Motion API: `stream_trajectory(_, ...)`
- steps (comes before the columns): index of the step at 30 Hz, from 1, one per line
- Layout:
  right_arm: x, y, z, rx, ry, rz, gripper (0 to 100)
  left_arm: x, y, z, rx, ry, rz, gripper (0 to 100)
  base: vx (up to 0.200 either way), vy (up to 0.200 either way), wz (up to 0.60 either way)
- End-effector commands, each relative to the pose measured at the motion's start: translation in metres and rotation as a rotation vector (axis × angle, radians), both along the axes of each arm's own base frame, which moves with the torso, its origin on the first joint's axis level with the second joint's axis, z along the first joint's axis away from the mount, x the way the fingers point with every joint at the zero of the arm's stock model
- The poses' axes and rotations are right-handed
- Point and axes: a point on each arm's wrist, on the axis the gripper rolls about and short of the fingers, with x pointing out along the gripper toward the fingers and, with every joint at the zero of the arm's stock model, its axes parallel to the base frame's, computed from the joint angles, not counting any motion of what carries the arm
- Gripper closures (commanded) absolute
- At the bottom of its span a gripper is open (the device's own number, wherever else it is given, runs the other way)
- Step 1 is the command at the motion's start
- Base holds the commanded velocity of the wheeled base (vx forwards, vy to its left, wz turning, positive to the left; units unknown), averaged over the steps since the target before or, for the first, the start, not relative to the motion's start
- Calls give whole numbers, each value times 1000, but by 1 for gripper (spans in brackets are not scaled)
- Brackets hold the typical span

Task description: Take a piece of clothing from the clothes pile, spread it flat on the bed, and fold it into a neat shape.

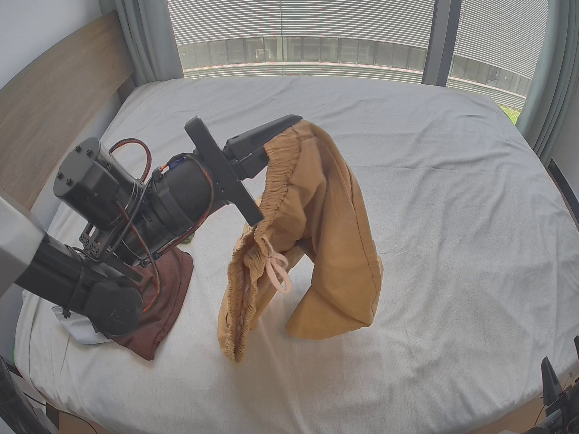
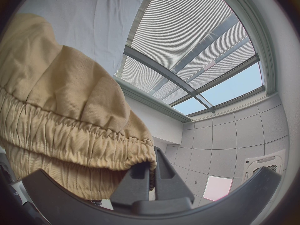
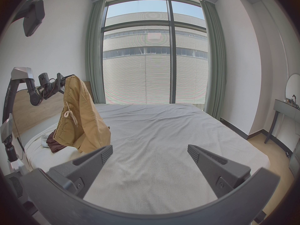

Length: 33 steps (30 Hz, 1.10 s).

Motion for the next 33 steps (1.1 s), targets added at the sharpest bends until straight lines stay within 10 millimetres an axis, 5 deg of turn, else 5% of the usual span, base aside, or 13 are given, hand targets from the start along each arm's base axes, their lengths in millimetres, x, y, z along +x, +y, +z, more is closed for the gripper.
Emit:
stream_trajectory(1, 1, 0, -5, 0, 11, 1, 0, 1, -11, 1, -8, -10, -27, 100, 0, 0, 0)
stream_trajectory(33, 1, 0, -5, 4, 12, -3, 0, -1, -63, 28, -178, -13, -91, 100, 0, 0, 0)
